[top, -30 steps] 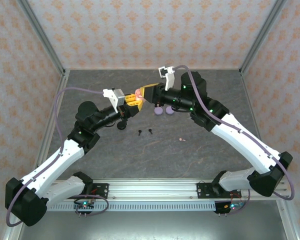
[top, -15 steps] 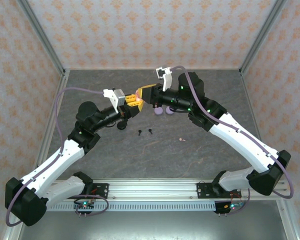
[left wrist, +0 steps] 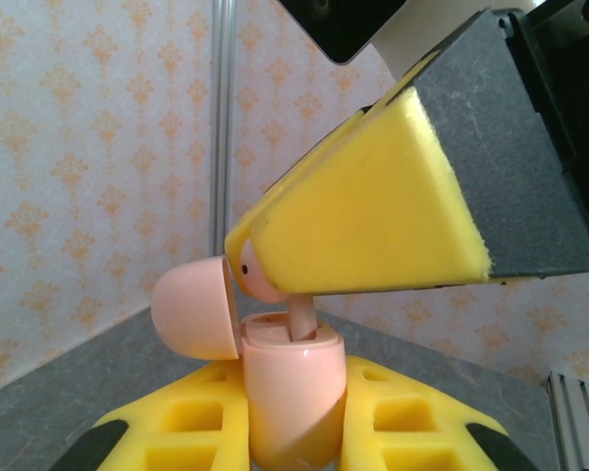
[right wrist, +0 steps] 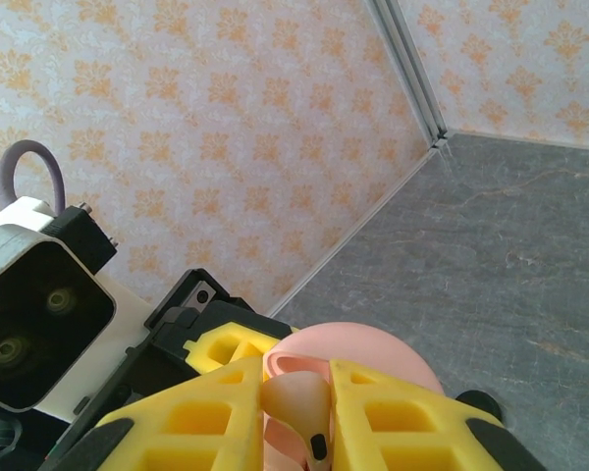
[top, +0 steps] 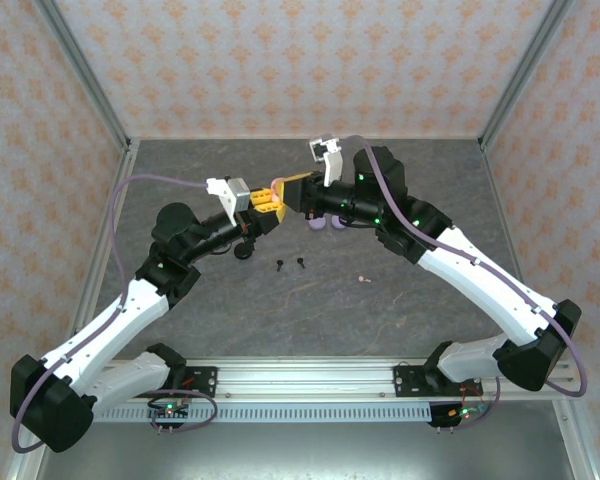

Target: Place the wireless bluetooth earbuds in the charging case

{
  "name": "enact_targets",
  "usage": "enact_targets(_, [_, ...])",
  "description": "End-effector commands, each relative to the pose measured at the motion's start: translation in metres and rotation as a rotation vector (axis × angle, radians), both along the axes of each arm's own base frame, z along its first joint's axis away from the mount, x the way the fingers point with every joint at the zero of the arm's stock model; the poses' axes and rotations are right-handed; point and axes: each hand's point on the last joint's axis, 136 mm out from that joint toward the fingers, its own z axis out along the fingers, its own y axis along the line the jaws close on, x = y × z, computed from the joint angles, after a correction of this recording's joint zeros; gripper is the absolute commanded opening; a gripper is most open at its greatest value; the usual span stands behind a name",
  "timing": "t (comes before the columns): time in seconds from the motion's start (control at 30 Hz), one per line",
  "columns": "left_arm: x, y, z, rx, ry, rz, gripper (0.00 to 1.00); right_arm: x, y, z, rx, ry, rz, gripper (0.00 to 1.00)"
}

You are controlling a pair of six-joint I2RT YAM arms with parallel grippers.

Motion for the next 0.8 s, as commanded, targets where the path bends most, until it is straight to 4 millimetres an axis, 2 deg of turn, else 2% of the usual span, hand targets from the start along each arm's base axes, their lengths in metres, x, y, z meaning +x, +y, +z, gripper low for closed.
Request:
enact_targets(0.0, [-0.003,0.001,0.019,-0.029,-0.047,0.003,0.00,-0.004,0.001,-0.009,-0.024,0.003,0.020,0.22])
enact_targets(0.17, [-0.003,0.001,0.019,-0.030,-0.045,0.003,0.00,-0.006,0.003,-0.005,-0.015,0.007,0.037,0.30])
enact_targets(0.27, [-0.004,0.001,0.018,-0.028,-0.046,0.003,0.00,-0.003,-0.003,0.005,-0.023,-0.007,-0.003,0.41])
enact_targets(0.4, [-0.004,0.002,0.017,-0.027,-0.047,0.006,0.00,0.004,-0.022,0.018,-0.084,-0.033,-0.092,0.49])
enact_targets(0.5, [-0.006,0.003,0.017,-0.027,-0.050,0.008,0.00,0.012,-0.044,0.018,-0.122,-0.023,-0.176,0.52])
enact_targets(0.6, [-0.006,0.004,0.016,-0.023,-0.050,0.012,0.00,0.025,-0.073,-0.002,-0.165,0.063,-0.275,0.53])
enact_targets(0.7, [-0.007,0.004,0.015,-0.018,-0.051,0.012,0.00,0.039,-0.107,-0.050,-0.269,0.239,-0.387,0.53])
enact_targets(0.77, [-0.007,0.005,0.015,-0.015,-0.052,0.014,0.00,0.041,-0.127,-0.088,-0.368,0.347,-0.449,0.52])
